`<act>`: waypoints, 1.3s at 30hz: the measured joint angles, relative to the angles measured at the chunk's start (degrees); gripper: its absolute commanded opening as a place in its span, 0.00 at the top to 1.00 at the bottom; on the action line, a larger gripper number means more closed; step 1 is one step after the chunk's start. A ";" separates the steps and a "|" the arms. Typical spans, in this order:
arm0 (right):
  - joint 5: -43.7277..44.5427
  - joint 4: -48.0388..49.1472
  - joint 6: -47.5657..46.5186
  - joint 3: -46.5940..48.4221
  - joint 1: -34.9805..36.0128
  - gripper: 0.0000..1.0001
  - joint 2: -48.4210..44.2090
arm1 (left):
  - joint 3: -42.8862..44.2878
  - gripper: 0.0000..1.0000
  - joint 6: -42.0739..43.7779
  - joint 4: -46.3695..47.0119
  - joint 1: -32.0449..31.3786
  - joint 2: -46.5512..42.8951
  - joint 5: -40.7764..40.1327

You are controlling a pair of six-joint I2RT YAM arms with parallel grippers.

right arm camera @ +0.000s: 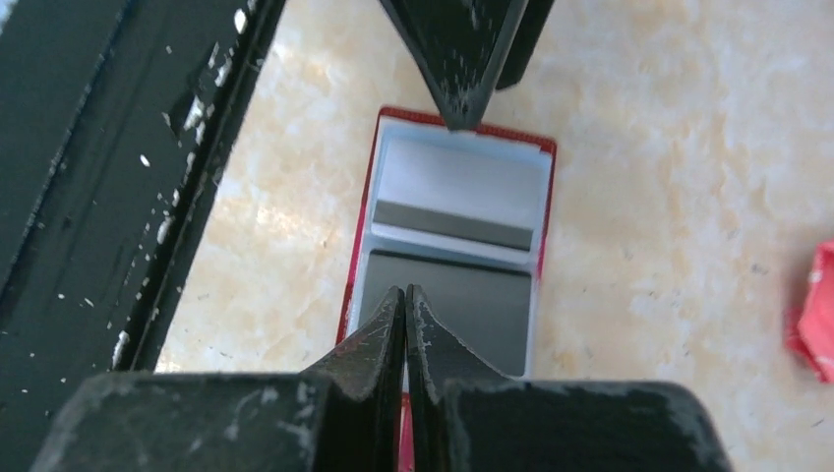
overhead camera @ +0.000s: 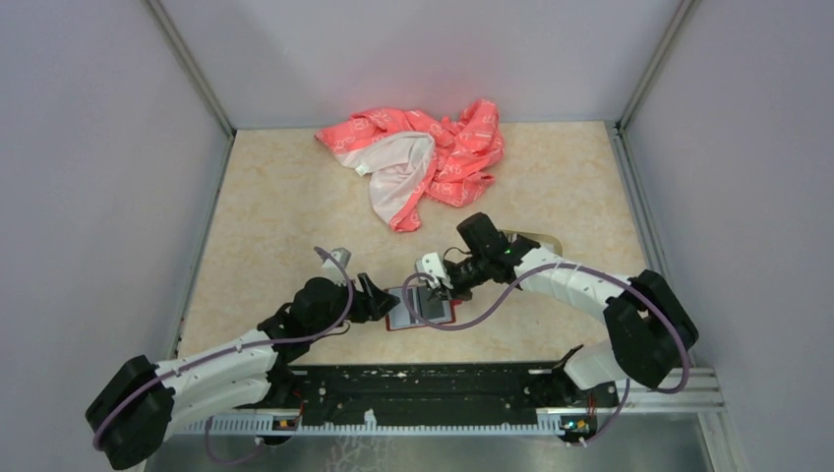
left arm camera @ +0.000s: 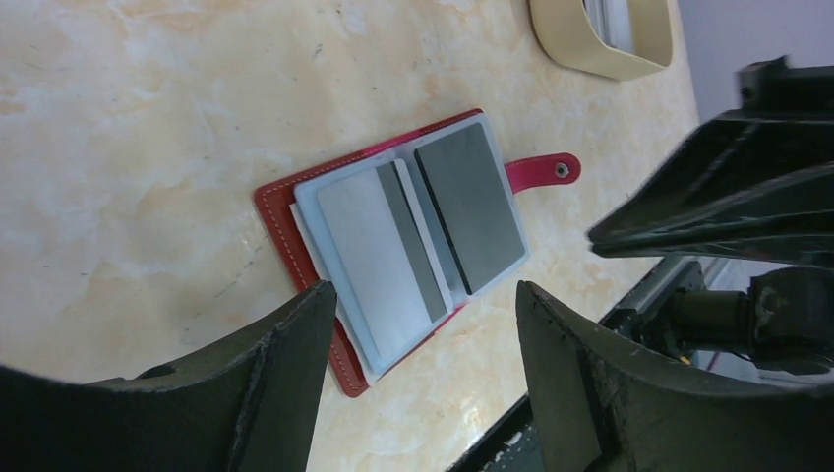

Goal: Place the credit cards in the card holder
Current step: Insert the credit card into the card holder.

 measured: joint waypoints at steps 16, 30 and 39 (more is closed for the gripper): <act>9.35 10.23 3.21 -5.40 3.37 1.00 4.44 | 0.22 0.27 -4.48 3.10 0.63 9.29 4.85; 13.07 9.66 2.71 -5.31 6.38 1.00 8.31 | 0.26 0.33 -5.35 6.23 0.87 11.34 6.51; 13.62 9.44 2.12 -4.50 6.40 1.00 9.03 | 0.26 0.32 -5.35 6.84 0.90 12.09 6.51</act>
